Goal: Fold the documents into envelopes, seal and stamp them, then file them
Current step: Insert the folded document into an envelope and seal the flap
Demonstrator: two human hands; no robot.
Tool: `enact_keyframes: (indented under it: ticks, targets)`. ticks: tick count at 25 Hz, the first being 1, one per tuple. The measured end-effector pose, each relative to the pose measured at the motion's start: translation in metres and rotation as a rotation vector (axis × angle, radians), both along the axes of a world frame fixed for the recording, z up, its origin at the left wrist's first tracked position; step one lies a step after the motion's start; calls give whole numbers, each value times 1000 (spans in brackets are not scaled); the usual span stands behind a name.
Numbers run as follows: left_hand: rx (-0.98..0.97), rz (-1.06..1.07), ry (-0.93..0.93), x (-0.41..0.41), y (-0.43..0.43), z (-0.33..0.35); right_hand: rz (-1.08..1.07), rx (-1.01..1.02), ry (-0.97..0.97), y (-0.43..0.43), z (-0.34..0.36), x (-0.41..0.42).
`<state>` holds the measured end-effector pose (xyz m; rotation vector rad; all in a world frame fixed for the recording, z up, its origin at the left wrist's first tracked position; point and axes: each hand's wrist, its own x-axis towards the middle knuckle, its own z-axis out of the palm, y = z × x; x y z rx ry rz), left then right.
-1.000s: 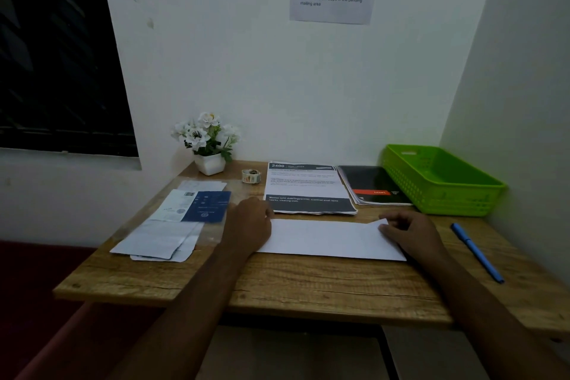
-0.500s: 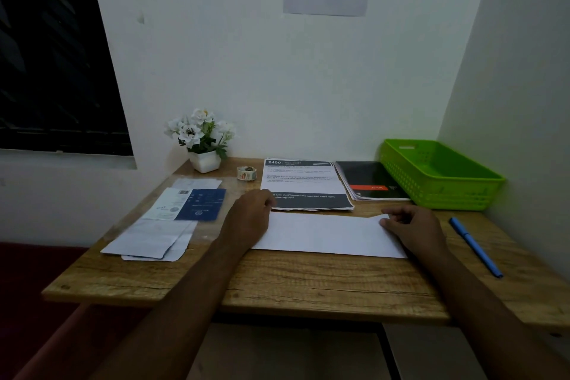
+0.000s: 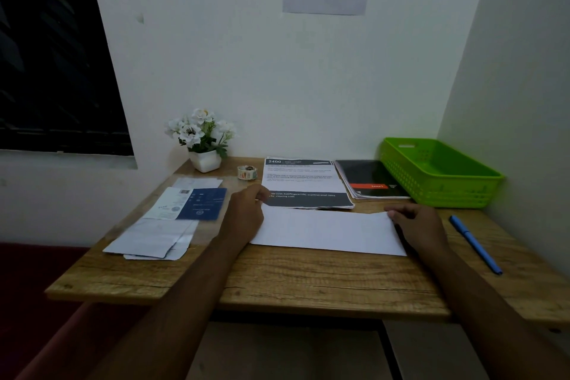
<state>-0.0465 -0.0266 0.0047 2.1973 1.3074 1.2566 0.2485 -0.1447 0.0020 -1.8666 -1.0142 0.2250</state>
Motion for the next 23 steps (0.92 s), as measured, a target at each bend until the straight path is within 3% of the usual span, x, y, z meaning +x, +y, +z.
enact_keyframes:
  ticks: [7, 15, 23]
  targets:
    - [-171, -3, -165, -3, 6, 0, -37, -6, 24, 2, 1, -1]
    - [-243, 12, -233, -5, 9, 0, -4, 25, 90, -5, 3, -5]
    - [-187, -6, 51, -1, 5, -3, 19, -58, -13, -8, 7, -10]
